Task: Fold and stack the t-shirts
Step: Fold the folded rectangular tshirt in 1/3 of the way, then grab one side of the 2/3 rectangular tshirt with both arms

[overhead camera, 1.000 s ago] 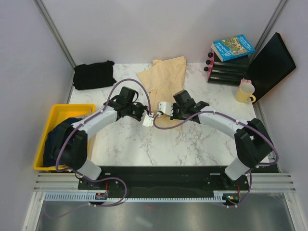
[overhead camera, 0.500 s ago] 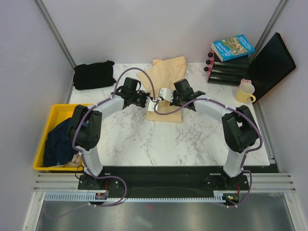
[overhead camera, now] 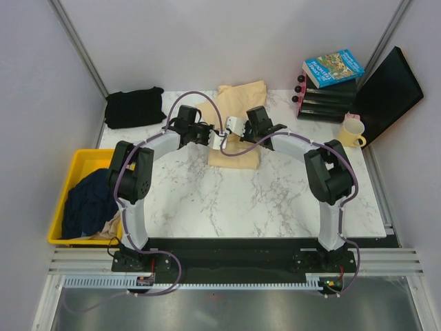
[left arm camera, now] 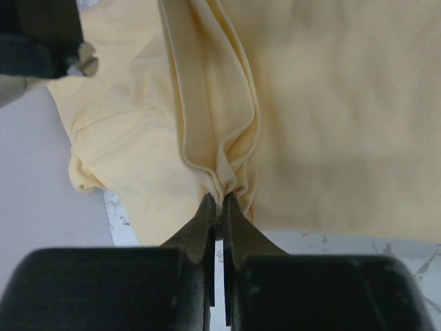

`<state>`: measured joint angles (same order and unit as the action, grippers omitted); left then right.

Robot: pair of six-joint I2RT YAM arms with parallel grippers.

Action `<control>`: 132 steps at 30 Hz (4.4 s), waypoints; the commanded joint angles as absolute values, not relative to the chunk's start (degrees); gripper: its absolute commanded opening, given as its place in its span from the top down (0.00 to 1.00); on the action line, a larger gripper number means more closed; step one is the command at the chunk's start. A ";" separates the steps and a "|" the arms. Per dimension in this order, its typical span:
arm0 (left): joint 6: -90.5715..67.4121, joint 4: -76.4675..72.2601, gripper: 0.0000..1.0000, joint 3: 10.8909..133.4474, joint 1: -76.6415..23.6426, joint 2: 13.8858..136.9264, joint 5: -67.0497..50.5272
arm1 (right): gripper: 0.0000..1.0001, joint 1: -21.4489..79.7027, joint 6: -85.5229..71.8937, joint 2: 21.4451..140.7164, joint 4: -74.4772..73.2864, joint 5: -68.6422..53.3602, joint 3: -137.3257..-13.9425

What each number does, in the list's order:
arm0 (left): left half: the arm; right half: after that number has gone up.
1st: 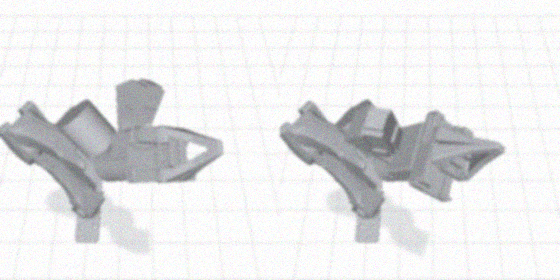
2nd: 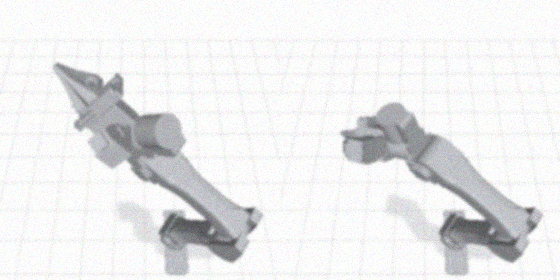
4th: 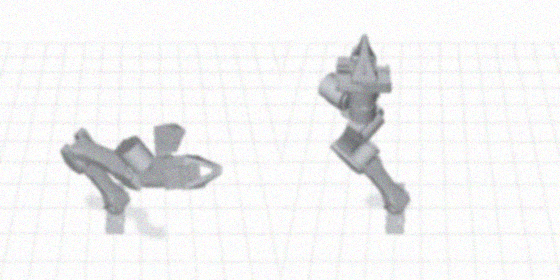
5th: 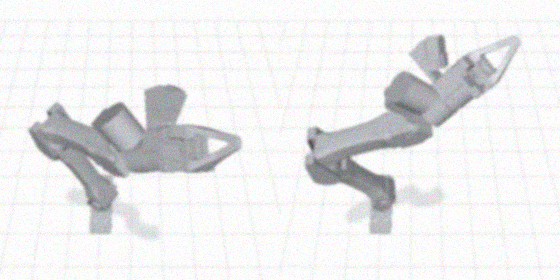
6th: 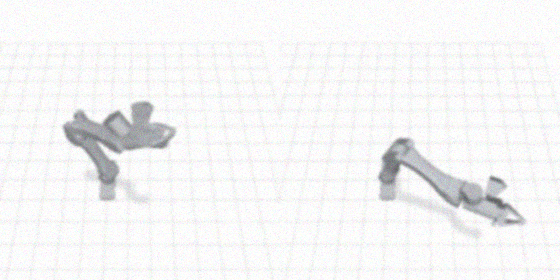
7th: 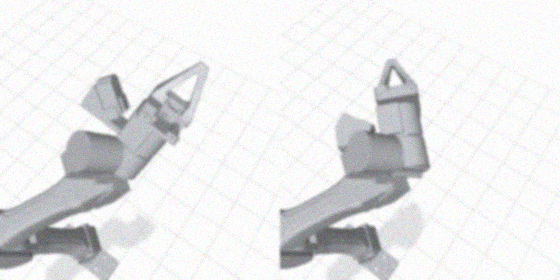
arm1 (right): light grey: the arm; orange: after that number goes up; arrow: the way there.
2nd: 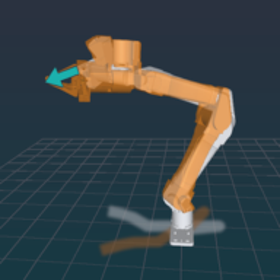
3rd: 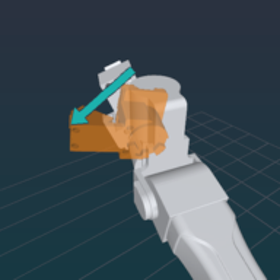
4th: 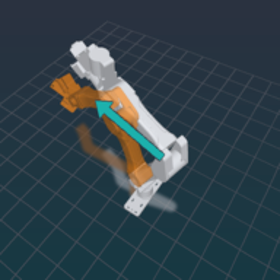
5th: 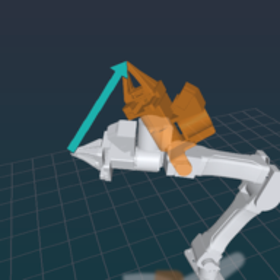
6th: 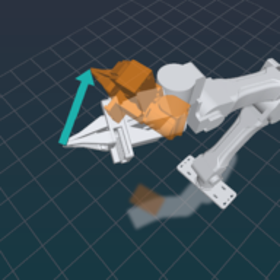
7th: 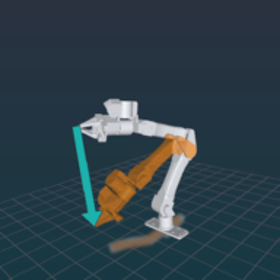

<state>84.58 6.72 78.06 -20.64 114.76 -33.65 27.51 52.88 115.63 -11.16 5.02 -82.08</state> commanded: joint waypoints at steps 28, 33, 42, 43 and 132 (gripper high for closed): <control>72.95 -22.68 0.25 72.60 -22.06 111.02 -16.69 | 0.03 25.75 46.41 114.96 3.17 31.19 -84.45; 73.21 -20.74 0.25 66.46 -22.06 102.24 -21.34 | 0.08 25.58 45.36 109.97 -2.19 29.90 -83.50; 78.04 18.86 0.98 79.17 -22.06 104.58 -39.80 | 1.00 25.66 38.85 113.37 -20.37 1.27 -88.14; 79.09 24.90 0.98 80.93 -22.06 107.72 -40.42 | 1.00 25.66 38.06 114.42 -21.61 -0.77 -91.20; 79.62 6.68 0.82 55.37 -25.66 96.59 -34.62 | 0.28 28.65 46.67 104.14 -29.09 -11.69 -75.67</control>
